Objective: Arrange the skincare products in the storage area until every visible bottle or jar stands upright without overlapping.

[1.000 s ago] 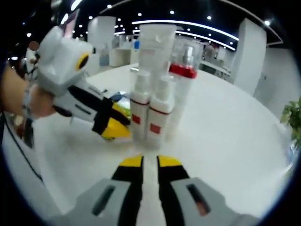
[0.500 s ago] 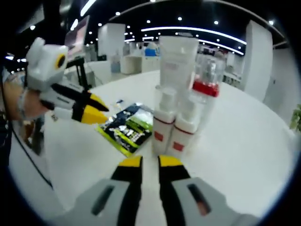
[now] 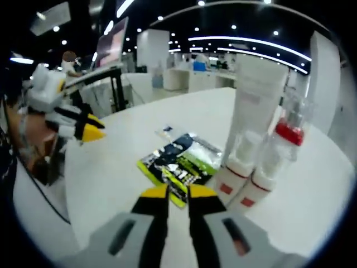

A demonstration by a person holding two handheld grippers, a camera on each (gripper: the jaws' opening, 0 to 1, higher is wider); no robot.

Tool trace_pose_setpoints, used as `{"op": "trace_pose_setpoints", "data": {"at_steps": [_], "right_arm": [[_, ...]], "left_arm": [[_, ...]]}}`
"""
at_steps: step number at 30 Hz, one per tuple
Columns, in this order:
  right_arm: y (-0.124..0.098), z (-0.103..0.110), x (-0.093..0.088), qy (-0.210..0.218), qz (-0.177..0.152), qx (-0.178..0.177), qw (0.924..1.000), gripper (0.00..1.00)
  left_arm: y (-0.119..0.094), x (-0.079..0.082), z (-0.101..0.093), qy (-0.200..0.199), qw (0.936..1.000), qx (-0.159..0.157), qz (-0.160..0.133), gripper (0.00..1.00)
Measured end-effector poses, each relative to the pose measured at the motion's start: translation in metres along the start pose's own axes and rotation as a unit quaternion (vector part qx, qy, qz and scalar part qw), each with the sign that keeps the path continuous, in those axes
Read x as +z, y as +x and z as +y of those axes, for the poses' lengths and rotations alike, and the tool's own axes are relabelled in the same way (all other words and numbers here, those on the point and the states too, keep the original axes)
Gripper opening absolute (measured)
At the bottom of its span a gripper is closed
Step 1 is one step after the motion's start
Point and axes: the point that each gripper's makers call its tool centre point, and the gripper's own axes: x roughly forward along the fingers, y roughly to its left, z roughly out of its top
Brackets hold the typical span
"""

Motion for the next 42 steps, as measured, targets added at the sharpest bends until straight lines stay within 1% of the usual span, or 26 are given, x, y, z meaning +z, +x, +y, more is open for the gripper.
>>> {"op": "trace_pose_setpoints", "data": {"at_steps": [1, 3, 5, 6, 8, 10, 11, 13, 19, 21, 22, 23, 26, 27, 30, 33, 37, 39, 40, 41, 42], "right_arm": [[0.001, 0.001, 0.0, -0.003, 0.0, 0.002, 1.0, 0.11], [0.002, 0.002, 0.001, -0.006, 0.001, 0.005, 1.0, 0.11], [0.003, 0.003, 0.002, -0.008, 0.001, 0.007, 0.9999, 0.11], [0.003, 0.004, 0.002, -0.007, 0.001, 0.009, 0.9999, 0.11], [0.004, 0.004, 0.002, -0.008, 0.003, 0.011, 0.9999, 0.11], [0.005, 0.004, 0.001, -0.009, 0.004, 0.011, 0.9999, 0.11], [0.005, 0.004, 0.001, -0.008, 0.005, 0.011, 0.9999, 0.11], [0.005, 0.005, 0.0, -0.007, 0.005, 0.011, 0.9999, 0.11], [0.002, 0.005, -0.002, -0.008, 0.006, 0.007, 0.9999, 0.11], [0.001, 0.003, -0.003, -0.006, 0.006, 0.004, 1.0, 0.11], [0.001, 0.002, -0.003, -0.004, 0.007, 0.003, 1.0, 0.11], [0.0, 0.001, -0.004, 0.0, 0.007, 0.002, 1.0, 0.11], [0.0, 0.0, -0.005, 0.003, 0.008, -0.001, 1.0, 0.11], [0.0, 0.0, -0.005, 0.004, 0.009, -0.001, 1.0, 0.11], [0.001, 0.001, -0.005, 0.007, 0.01, 0.0, 0.9999, 0.11], [0.002, 0.003, -0.003, 0.008, 0.006, 0.004, 0.9999, 0.11], [0.002, 0.005, -0.001, 0.007, 0.003, 0.007, 0.9999, 0.11], [0.002, 0.006, 0.0, 0.005, 0.003, 0.011, 0.9999, 0.11], [0.002, 0.007, 0.001, 0.005, 0.002, 0.012, 0.9999, 0.11], [0.002, 0.008, 0.002, 0.007, 0.001, 0.014, 0.9999, 0.11], [0.002, 0.01, 0.005, 0.02, -0.003, 0.021, 0.9996, 0.11]], "left_arm": [[-0.004, -0.005, 0.011, -0.03, 0.9994, 0.016, 0.001, 0.25], [-0.01, -0.013, 0.032, -0.055, 0.9973, 0.047, -0.001, 0.32], [-0.015, -0.02, 0.046, -0.059, 0.9955, 0.074, 0.001, 0.38], [-0.019, -0.023, 0.056, -0.053, 0.9944, 0.091, 0.003, 0.42], [-0.023, -0.032, 0.068, -0.052, 0.9922, 0.112, 0.016, 0.46], [-0.024, -0.038, 0.076, -0.068, 0.9898, 0.122, 0.026, 0.47], [-0.026, -0.043, 0.082, -0.082, 0.9869, 0.135, 0.033, 0.47], [-0.025, -0.049, 0.089, -0.092, 0.9841, 0.144, 0.046, 0.48], [-0.022, -0.061, 0.087, -0.098, 0.9826, 0.141, 0.07, 0.47], [-0.02, -0.068, 0.085, -0.102, 0.9817, 0.135, 0.088, 0.47], [-0.021, -0.067, 0.083, -0.096, 0.9834, 0.128, 0.085, 0.47], [-0.021, -0.067, 0.081, -0.106, 0.9819, 0.131, 0.086, 0.47], [-0.02, -0.064, 0.081, -0.101, 0.9827, 0.13, 0.085, 0.44], [-0.019, -0.062, 0.082, -0.097, 0.9833, 0.131, 0.081, 0.43], [-0.021, -0.063, 0.081, -0.101, 0.9828, 0.132, 0.081, 0.42], [-0.023, -0.061, 0.081, -0.113, 0.9814, 0.134, 0.079, 0.41], [-0.026, -0.052, 0.078, -0.125, 0.982, 0.127, 0.063, 0.41], [-0.027, -0.044, 0.075, -0.125, 0.9835, 0.123, 0.044, 0.41], [-0.027, -0.041, 0.073, -0.124, 0.984, 0.122, 0.04, 0.41], [-0.027, -0.037, 0.07, -0.122, 0.9849, 0.118, 0.034, 0.41], [-0.027, -0.034, 0.068, -0.121, 0.9855, 0.115, 0.029, 0.41]]}}
